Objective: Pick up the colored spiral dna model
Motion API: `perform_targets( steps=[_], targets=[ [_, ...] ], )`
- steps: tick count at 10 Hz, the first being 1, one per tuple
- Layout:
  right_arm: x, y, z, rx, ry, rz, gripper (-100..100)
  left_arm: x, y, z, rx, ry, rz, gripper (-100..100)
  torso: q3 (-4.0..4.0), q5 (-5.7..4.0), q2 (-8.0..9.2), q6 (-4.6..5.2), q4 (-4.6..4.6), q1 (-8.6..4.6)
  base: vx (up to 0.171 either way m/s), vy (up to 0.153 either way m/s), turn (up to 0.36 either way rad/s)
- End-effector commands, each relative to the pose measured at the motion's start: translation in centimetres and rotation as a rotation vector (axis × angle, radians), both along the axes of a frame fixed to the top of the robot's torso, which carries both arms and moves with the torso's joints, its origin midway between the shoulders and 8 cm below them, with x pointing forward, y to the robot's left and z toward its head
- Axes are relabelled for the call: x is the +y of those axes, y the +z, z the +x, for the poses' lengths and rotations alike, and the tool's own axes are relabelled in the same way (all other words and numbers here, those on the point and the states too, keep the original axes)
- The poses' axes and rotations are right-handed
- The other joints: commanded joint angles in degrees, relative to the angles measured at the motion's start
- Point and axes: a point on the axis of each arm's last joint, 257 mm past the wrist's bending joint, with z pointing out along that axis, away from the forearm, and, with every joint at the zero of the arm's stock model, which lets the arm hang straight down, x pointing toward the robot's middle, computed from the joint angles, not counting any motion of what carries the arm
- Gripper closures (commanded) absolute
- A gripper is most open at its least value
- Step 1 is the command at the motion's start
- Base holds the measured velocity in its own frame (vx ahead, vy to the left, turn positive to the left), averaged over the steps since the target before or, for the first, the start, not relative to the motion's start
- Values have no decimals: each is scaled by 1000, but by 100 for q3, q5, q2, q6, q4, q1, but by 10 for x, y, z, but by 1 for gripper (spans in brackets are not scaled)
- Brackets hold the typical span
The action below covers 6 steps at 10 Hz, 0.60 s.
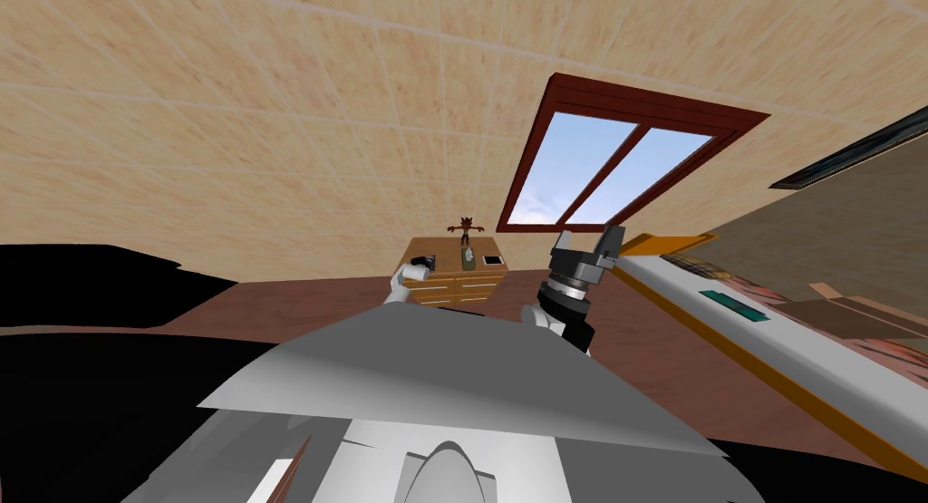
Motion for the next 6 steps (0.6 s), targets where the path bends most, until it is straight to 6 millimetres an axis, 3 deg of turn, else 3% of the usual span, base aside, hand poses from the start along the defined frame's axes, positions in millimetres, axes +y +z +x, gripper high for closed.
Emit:
perform_targets(
  steps=[1,6],
  targets=[
    [0,0,0,0,0,0,0,4,-3,7,-2,7,0,-100,0,0,0,0,0,0,-42,1,-41],
    [0,0,0,0,0,0,0,14,-9,26,-5,28,-1,-100,4,0,6,-1,2,-1,-34,0,-44]
  ],
)
